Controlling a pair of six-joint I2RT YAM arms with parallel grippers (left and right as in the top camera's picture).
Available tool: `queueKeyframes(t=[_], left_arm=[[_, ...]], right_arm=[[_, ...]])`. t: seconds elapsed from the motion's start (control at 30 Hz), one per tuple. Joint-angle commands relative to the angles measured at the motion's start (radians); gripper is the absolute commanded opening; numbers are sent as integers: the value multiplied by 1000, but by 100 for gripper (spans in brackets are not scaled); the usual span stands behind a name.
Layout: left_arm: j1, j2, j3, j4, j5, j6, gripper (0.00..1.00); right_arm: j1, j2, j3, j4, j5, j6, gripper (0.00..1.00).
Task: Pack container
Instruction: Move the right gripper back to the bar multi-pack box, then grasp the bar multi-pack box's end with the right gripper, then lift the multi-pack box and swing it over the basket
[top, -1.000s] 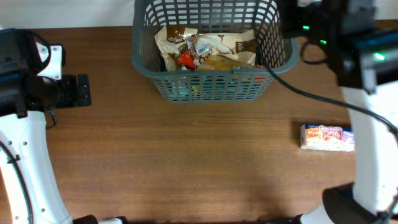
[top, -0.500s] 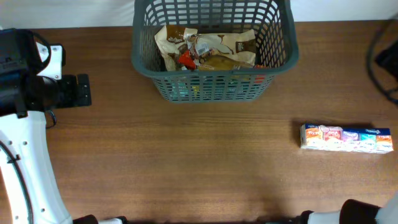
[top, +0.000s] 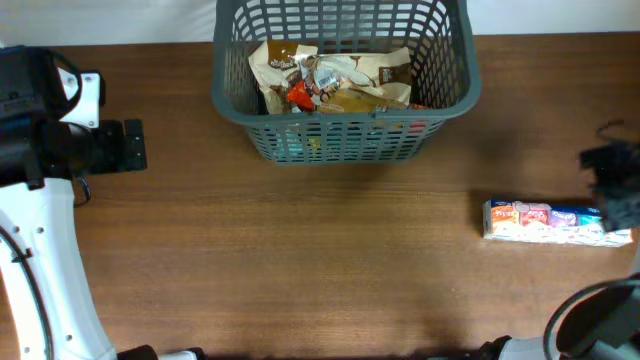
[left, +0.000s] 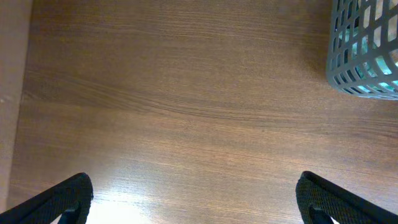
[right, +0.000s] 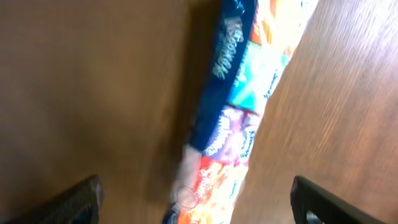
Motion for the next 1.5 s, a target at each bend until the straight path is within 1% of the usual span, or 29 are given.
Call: queueKeyframes(t=[0.0,0.07,0.17,0.2,0.3,0.5,0.67,0.77,0.8,0.87,0.93,0.97,1.0,1.03,1.1,1.23,1.33,1.4,1.47], left_arm=[[6,3,5,0,14,-13,99],[6,3,5,0,14,-13,99],[6,3,5,0,14,-13,99],[6,3,5,0,14,-13,99],[6,3,5,0,14,-13,99],[6,3,5,0,14,-13,99],[6,3,5,0,14,-13,99],[6,3,5,0,14,-13,99],[6,3,5,0,14,-13,99],[6,3,5,0,14,-13,99],[6,3,5,0,14,-13,99],[6,3,5,0,14,-13,99],[6,3,5,0,14,-13,99],[6,3,5,0,14,-13,99],[6,3,5,0,14,-13,99],[6,3,5,0,14,-13,99],[6,3,5,0,14,-13,99],[6,3,5,0,14,-13,99],[6,3,5,0,14,-13,99]], right_arm=[[-18,-8,-176,111,-89,46,94],[-16,-8,-249,181,-113,51,99],[-16,-8,-332,265,-113,91,99],[-16,-8,-375,332,-109,91,99],[-16,-6,-416,402,-98,91,99],[-16,36,-438,418,2,90,99],[-16,84,-439,425,-4,90,100],[-16,91,-439,429,-2,90,89],[-16,91,-439,433,1,90,82],[-16,91,-439,436,5,90,63],[-16,91,-439,436,5,90,48],[-16,91,-439,436,3,90,36],[-16,90,-438,436,-4,90,27],[-18,85,-430,436,-54,89,16],[-24,72,-411,437,-157,85,13],[-40,29,-335,489,-440,28,13],[-42,-10,-217,530,-645,-1,10],[-36,-32,-134,548,-738,-41,8],[-26,-50,-51,547,-787,-83,4]])
